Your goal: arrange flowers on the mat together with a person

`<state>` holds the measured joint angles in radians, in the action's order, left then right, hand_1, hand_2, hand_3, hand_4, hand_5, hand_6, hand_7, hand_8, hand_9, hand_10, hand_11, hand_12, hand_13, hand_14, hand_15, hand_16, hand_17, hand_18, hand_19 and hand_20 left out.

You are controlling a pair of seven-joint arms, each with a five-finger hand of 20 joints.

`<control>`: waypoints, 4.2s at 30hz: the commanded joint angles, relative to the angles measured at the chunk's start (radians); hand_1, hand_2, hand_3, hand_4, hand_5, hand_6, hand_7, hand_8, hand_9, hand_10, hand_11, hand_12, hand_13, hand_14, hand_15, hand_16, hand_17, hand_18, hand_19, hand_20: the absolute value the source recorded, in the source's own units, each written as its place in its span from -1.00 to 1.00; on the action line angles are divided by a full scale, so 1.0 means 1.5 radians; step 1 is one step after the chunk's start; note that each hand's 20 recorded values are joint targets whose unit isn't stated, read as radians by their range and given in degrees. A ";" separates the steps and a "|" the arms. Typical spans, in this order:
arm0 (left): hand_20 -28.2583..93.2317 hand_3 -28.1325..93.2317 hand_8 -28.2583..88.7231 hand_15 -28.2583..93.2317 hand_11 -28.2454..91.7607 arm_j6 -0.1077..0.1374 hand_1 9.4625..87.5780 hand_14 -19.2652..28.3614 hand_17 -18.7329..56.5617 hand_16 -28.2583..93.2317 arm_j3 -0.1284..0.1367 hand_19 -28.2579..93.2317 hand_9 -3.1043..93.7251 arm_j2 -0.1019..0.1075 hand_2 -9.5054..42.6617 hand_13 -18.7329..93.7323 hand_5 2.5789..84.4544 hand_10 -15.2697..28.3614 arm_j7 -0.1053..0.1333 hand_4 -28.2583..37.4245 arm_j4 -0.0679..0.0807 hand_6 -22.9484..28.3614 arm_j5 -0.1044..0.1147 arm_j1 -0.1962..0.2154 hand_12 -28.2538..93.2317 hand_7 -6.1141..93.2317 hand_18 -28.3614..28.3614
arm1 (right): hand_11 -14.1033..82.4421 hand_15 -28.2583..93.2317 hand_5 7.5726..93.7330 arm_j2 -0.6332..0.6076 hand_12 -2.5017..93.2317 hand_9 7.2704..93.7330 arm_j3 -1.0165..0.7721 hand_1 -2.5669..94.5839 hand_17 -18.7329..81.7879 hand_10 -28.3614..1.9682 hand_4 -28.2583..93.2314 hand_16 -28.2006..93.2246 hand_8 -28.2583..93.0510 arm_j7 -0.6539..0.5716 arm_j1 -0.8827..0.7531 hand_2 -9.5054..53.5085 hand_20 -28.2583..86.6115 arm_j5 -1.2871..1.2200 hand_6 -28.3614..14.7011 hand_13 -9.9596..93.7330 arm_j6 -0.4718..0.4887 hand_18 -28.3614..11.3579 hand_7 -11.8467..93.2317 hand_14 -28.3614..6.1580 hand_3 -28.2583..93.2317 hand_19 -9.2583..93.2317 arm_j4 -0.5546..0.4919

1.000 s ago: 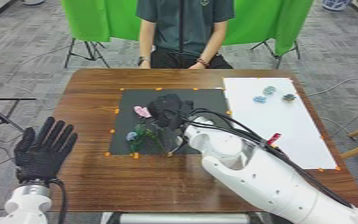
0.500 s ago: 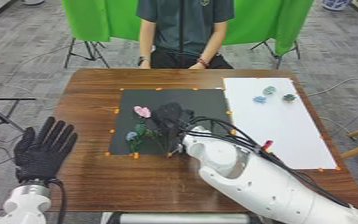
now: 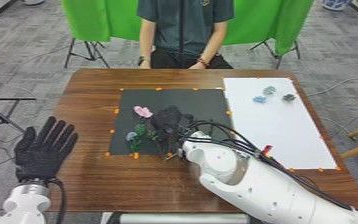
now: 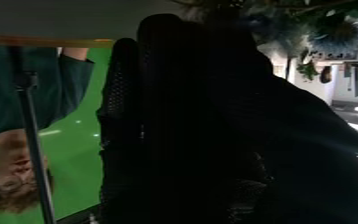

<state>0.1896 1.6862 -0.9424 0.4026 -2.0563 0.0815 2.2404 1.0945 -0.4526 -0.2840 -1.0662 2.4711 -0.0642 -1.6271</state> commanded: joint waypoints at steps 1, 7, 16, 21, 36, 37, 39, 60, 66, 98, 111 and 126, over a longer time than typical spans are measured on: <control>-0.40 0.66 -0.68 -0.06 -0.30 -0.002 -0.52 0.45 -0.61 -0.66 0.001 -0.01 -0.09 -0.005 -0.11 -0.14 0.02 0.27 -0.005 -1.00 0.001 0.16 -0.001 0.006 -0.44 -0.72 0.42 | -0.40 0.12 0.27 -0.006 -0.58 0.32 0.001 0.36 0.08 0.25 -0.99 0.08 -0.66 -0.004 0.009 -1.00 0.02 -0.001 0.35 0.50 -0.033 -0.29 -0.17 0.43 0.57 0.52 -0.008; -0.40 0.66 -0.68 -0.06 -0.30 -0.003 -0.52 0.45 -0.61 -0.66 0.000 -0.02 -0.09 -0.005 -0.12 -0.14 0.02 0.28 -0.006 -1.00 0.003 0.17 -0.001 0.004 -0.44 -0.72 0.42 | -0.45 0.03 0.27 -0.009 -0.62 0.29 0.006 0.36 0.07 0.27 -1.00 0.06 -0.67 -0.009 0.021 -1.00 0.01 -0.004 0.36 0.50 -0.048 -0.28 -0.20 0.42 0.57 0.49 -0.005; -0.40 0.66 -0.68 -0.06 -0.30 -0.003 -0.52 0.45 -0.61 -0.66 0.002 -0.02 -0.09 -0.010 -0.12 -0.14 0.02 0.28 -0.002 -1.00 -0.002 0.17 0.001 0.014 -0.44 -0.72 0.42 | -0.47 -0.24 0.27 -0.021 -0.64 0.28 -0.051 0.33 0.08 0.28 -1.00 0.06 -0.66 -0.016 -0.016 -1.00 -0.07 -0.020 0.36 0.48 -0.066 -0.22 -0.21 0.43 0.58 0.33 -0.038; -0.40 0.66 -0.68 -0.06 -0.30 -0.003 -0.52 0.45 -0.61 -0.66 0.011 -0.02 -0.09 -0.011 -0.12 -0.14 0.02 0.28 0.001 -1.00 -0.002 0.17 0.001 0.019 -0.44 -0.72 0.42 | -0.47 -0.22 0.26 -0.061 -0.64 0.26 -0.153 0.19 0.06 0.25 -0.99 -0.01 -0.67 -0.015 -0.081 -0.97 -0.11 -0.101 0.32 0.46 -0.103 -0.23 -0.21 0.32 0.64 0.24 -0.108; -0.40 0.67 -0.68 -0.07 -0.30 -0.003 -0.52 0.43 -0.61 -0.66 0.023 -0.01 -0.09 -0.008 -0.14 -0.14 0.02 0.27 0.006 -1.00 -0.005 0.17 0.000 0.023 -0.44 -0.73 0.43 | -0.59 -0.34 0.10 -0.135 -0.72 -0.02 -0.607 -0.29 -0.18 0.05 -0.93 -0.27 -0.75 0.140 -0.387 -0.39 -0.19 -0.862 0.15 -0.01 -0.025 -0.37 -0.46 -0.20 0.70 -0.28 -0.211; -0.40 0.67 -0.67 -0.08 -0.30 -0.004 -0.52 0.42 -0.61 -0.66 0.023 -0.01 -0.09 -0.006 -0.14 -0.14 0.02 0.27 0.008 -1.00 -0.005 0.17 0.001 0.023 -0.44 -0.72 0.43 | -0.59 -0.35 0.09 -0.142 -0.72 -0.05 -0.625 -0.29 -0.19 0.05 -0.93 -0.27 -0.75 0.152 -0.404 -0.39 -0.20 -0.895 0.14 -0.04 -0.030 -0.36 -0.47 -0.20 0.70 -0.31 -0.214; -0.40 0.67 -0.67 -0.08 -0.30 -0.006 -0.52 0.42 -0.61 -0.66 0.026 -0.01 -0.09 -0.006 -0.14 -0.14 0.02 0.27 0.009 -1.00 -0.006 0.17 0.000 0.026 -0.44 -0.72 0.43 | -0.60 -0.36 0.07 -0.145 -0.73 -0.09 -0.670 -0.31 -0.21 0.05 -0.93 -0.29 -0.75 0.164 -0.441 -0.38 -0.21 -0.939 0.12 -0.07 -0.020 -0.34 -0.48 -0.19 0.70 -0.34 -0.219; -0.40 0.67 -0.67 -0.09 -0.30 -0.008 -0.52 0.40 -0.61 -0.65 0.020 -0.02 -0.09 -0.015 -0.16 -0.14 0.02 0.27 0.021 -1.00 -0.008 0.17 0.002 0.030 -0.44 -0.73 0.43 | -0.60 -0.34 0.05 -0.108 -0.75 -0.12 -0.869 -0.35 -0.18 0.04 -0.92 -0.33 -0.72 0.232 -0.619 -0.31 -0.14 -1.124 0.10 -0.06 0.037 -0.28 -0.53 -0.16 0.68 -0.40 -0.239; -0.40 0.67 -0.67 -0.09 -0.30 -0.007 -0.52 0.40 -0.61 -0.65 0.020 -0.02 -0.09 -0.017 -0.16 -0.14 0.01 0.27 0.028 -1.00 -0.013 0.17 0.004 0.039 -0.44 -0.73 0.43 | -0.60 -0.35 0.07 -0.095 -0.76 -0.10 -0.865 -0.29 -0.14 0.07 -0.91 -0.37 -0.73 0.252 -0.607 -0.55 -0.15 -1.089 0.14 -0.07 0.068 -0.08 -0.49 0.04 0.70 -0.49 -0.226; -0.40 0.67 -0.67 -0.09 -0.30 -0.003 -0.52 0.40 -0.61 -0.65 0.017 -0.02 -0.09 -0.020 -0.16 -0.13 0.01 0.27 0.024 -1.00 -0.008 0.16 0.005 0.030 -0.44 -0.73 0.43 | -0.58 -0.32 0.14 -0.104 -0.75 -0.06 -0.795 0.13 -0.10 0.29 -1.00 -0.47 -0.80 0.229 -0.573 -1.00 -0.09 -0.861 0.32 -0.09 0.007 0.14 -0.36 0.23 0.78 -0.70 -0.229; -0.40 0.67 -0.67 -0.08 -0.30 -0.016 -0.50 0.41 -0.61 -0.65 0.015 -0.02 -0.09 -0.016 -0.16 -0.14 0.01 0.27 0.029 -1.00 -0.008 0.16 0.014 0.035 -0.44 -0.72 0.43 | -0.59 -0.33 0.13 -0.134 -0.75 -0.09 -0.740 0.07 -0.15 0.28 -1.00 -0.48 -0.81 0.211 -0.555 -1.00 -0.09 -0.755 0.32 -0.14 -0.118 0.07 -0.35 0.20 0.79 -0.67 -0.221; -0.40 0.67 -0.67 -0.08 -0.30 -0.012 -0.51 0.42 -0.61 -0.65 0.014 -0.02 -0.09 -0.009 -0.17 -0.14 0.01 0.27 0.019 -1.00 -0.002 0.16 0.011 0.022 -0.44 -0.72 0.43 | -0.60 -0.36 0.05 -0.157 -0.77 -0.19 -0.747 0.03 -0.25 0.25 -1.00 -0.53 -0.82 0.191 -0.532 -1.00 -0.31 -0.565 0.32 -0.26 -0.162 0.17 -0.33 0.28 0.81 -0.63 -0.182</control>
<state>0.1793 1.7108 -0.9590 0.4429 -2.0683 0.0945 2.2771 0.8811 -1.5715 0.0269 -1.8915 1.5629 -0.2809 -1.9257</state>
